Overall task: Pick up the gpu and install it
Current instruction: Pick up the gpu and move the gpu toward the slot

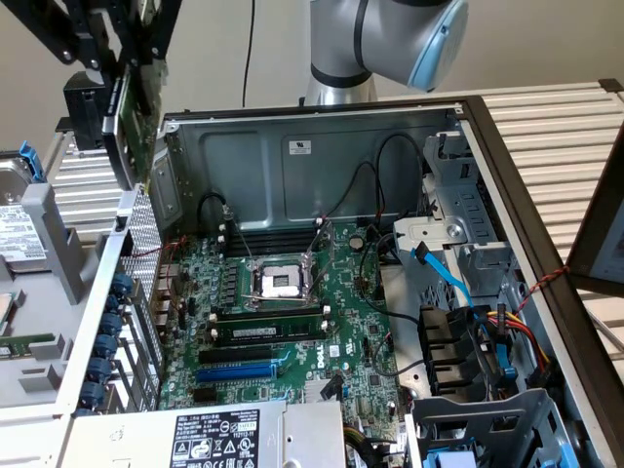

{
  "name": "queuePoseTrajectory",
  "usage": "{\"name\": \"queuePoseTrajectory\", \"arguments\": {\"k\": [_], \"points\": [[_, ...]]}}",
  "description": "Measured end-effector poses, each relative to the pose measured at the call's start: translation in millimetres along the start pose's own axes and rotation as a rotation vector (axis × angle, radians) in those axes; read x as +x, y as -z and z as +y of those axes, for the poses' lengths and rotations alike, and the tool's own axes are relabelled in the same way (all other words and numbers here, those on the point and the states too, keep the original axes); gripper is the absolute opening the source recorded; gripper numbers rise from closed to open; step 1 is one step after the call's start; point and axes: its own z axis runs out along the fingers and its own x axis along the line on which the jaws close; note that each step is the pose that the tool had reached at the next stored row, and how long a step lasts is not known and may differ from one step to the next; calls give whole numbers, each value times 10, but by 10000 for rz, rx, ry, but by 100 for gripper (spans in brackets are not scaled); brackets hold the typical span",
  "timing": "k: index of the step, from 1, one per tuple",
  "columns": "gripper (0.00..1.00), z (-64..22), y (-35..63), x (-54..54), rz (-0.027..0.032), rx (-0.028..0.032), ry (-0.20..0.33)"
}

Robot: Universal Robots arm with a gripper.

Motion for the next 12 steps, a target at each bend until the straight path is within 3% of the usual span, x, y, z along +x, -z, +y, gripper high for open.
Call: {"name": "queuePoseTrajectory", "arguments": {"k": [7,12], "points": [[27,-19,0,-318,6,-1,5],[27,-27,-64,-549,7,0,7]]}}
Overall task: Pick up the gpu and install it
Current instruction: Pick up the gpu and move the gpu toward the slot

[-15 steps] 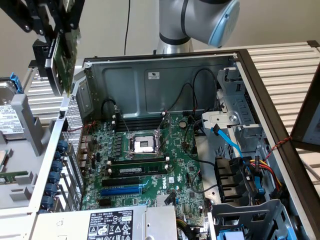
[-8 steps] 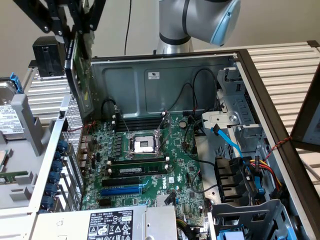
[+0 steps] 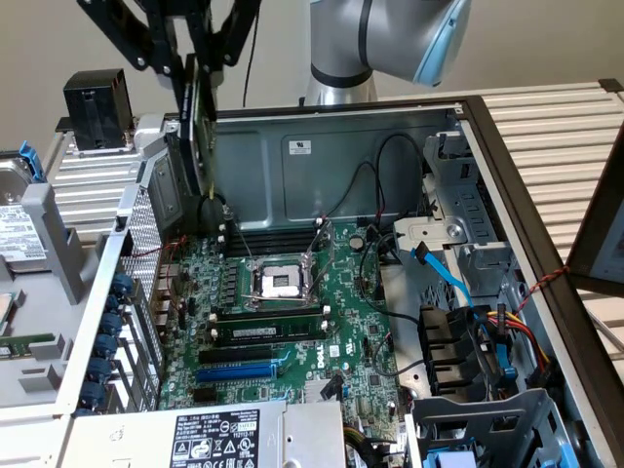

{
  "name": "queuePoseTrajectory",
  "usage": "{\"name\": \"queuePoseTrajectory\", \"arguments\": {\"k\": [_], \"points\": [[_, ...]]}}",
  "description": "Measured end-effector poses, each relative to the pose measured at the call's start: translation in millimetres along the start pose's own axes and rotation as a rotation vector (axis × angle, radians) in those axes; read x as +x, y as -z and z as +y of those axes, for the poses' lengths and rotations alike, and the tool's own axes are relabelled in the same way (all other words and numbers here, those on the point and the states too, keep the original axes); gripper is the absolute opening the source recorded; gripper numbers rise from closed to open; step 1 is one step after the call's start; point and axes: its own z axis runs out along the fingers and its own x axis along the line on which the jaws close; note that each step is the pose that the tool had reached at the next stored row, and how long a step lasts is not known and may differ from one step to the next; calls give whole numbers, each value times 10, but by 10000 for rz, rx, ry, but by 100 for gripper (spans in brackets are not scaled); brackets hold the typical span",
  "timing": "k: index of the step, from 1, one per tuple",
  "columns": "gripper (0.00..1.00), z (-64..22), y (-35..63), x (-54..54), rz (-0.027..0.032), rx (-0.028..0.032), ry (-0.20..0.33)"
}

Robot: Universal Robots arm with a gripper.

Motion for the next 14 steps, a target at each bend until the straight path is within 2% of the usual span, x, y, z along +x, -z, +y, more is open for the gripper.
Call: {"name": "queuePoseTrajectory", "arguments": {"k": [6,10,14], "points": [[27,-14,-100,-272,3,-1,0],[27,-20,-142,-414,29,38,37],[27,-29,-210,-578,30,53,45]]}}
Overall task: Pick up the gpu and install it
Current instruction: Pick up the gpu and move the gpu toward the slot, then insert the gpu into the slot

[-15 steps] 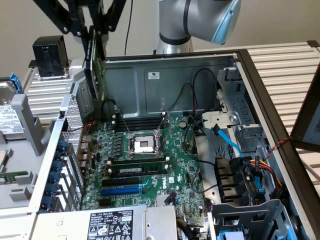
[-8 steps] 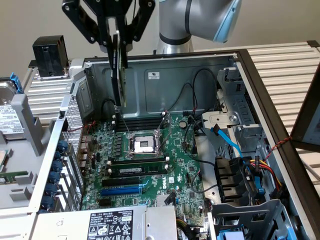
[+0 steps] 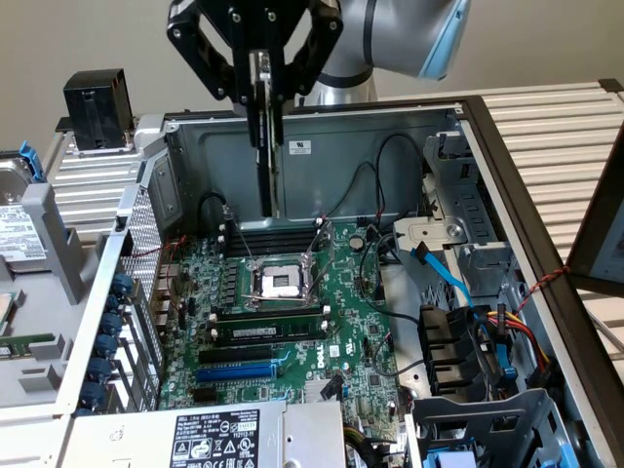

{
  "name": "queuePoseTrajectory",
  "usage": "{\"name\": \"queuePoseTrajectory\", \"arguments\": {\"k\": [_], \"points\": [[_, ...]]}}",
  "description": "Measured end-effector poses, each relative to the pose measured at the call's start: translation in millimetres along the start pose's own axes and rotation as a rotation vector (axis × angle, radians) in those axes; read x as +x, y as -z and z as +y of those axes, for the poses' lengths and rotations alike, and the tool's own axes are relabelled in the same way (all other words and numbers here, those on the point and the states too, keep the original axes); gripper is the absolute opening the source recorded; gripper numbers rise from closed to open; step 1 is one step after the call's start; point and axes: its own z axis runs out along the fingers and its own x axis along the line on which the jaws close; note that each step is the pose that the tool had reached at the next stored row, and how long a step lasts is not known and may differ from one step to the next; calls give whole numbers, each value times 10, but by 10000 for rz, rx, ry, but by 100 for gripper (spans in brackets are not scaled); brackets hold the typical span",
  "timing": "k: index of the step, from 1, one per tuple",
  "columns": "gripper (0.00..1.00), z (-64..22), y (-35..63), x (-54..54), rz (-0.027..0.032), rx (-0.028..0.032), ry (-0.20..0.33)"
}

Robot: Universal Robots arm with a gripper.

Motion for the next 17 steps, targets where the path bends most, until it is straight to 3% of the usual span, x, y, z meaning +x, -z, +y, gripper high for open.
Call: {"name": "queuePoseTrajectory", "arguments": {"k": [4,8,17], "points": [[27,-3,-32,-174,29,2,-5],[27,-2,-32,-257,116,23,21],[27,-3,-38,-257,393,58,1541]]}}
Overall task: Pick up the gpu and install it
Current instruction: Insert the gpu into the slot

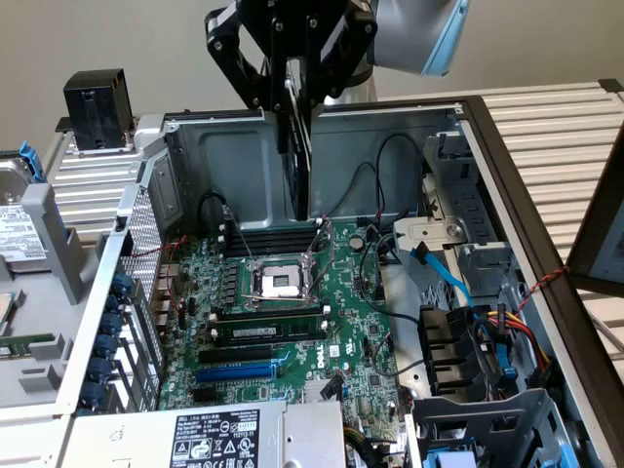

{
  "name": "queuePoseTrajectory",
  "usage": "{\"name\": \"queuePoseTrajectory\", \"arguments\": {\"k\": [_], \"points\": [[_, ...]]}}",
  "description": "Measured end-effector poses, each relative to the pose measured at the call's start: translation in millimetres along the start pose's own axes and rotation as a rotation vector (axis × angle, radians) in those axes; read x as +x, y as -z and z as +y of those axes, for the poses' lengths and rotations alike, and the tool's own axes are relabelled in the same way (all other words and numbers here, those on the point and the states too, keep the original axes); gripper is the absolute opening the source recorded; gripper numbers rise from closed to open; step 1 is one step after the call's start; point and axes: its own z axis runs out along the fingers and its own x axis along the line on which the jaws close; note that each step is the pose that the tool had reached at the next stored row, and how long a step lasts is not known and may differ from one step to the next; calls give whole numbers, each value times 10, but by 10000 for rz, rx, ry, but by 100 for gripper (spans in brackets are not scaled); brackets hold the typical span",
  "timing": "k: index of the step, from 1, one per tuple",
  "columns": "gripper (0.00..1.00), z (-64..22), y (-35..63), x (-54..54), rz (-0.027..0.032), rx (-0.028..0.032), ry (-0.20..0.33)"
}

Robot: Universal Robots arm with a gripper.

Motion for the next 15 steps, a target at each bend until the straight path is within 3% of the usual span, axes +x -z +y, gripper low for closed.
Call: {"name": "queuePoseTrajectory", "arguments": {"k": [15], "points": [[27,-7,-36,-1,483,62,2691]]}}
